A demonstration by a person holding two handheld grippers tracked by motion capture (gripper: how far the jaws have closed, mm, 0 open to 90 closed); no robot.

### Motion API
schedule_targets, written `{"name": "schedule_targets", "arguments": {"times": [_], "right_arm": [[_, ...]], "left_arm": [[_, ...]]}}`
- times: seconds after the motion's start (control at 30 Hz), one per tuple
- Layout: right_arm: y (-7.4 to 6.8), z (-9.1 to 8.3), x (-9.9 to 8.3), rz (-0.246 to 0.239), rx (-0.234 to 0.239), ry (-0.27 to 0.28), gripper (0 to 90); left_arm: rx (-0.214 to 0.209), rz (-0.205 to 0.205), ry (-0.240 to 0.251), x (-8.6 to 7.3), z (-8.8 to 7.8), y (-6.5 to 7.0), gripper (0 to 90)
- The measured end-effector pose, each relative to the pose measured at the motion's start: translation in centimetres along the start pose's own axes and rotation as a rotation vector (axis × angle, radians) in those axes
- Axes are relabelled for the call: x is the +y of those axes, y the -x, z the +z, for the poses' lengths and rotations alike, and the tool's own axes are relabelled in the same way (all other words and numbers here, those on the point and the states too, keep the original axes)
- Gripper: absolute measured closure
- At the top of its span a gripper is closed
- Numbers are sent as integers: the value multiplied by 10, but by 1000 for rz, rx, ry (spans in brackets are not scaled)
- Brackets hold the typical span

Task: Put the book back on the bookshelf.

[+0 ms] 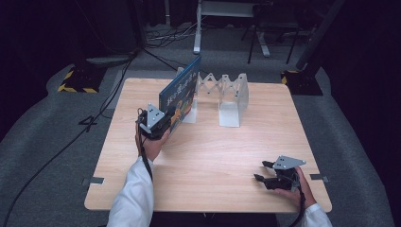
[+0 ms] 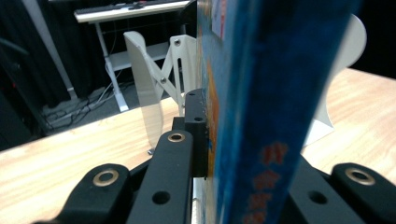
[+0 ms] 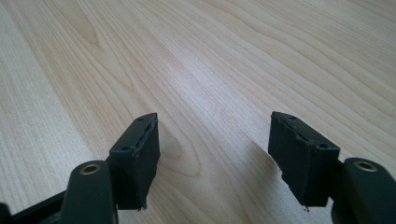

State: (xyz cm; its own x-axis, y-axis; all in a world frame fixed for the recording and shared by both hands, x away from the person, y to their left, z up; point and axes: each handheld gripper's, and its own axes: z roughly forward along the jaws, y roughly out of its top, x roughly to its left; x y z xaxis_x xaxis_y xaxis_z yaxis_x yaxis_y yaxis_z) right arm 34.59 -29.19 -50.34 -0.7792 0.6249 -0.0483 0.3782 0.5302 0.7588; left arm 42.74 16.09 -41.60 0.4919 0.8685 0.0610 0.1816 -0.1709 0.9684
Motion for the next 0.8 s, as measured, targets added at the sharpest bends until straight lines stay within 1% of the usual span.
{"name": "schedule_targets", "arguments": {"times": [0.07,0.17,0.2,0.3,0.33,0.37,0.5,0.57,0.6,0.7,0.77,0.8], "right_arm": [[0,0,0,-1,1,0,344],[0,0,0,0,3,-1,344],[0,0,0,1,2,1,344],[0,0,0,0,2,1,344],[0,0,0,0,2,1,344],[0,0,0,0,2,1,344],[0,0,0,-1,5,1,344],[0,0,0,-1,7,1,344],[0,0,0,-2,7,1,344],[0,0,0,-1,9,1,344],[0,0,0,-1,11,1,344],[0,0,0,-2,11,0,344]], "left_arm": [[3,-6,-2,-1,2,0,828],[20,-13,0,-1,7,2,828],[31,-15,-3,-1,9,3,828],[61,-42,10,-1,16,8,827],[70,-39,9,0,18,10,827],[78,-45,8,1,21,11,827],[90,-44,-4,5,32,15,826],[103,-37,-10,7,36,16,826],[102,-46,-10,8,38,16,826],[120,-59,-11,10,43,18,825],[128,-89,-10,11,46,17,825],[141,-101,-9,11,48,17,825]]}}
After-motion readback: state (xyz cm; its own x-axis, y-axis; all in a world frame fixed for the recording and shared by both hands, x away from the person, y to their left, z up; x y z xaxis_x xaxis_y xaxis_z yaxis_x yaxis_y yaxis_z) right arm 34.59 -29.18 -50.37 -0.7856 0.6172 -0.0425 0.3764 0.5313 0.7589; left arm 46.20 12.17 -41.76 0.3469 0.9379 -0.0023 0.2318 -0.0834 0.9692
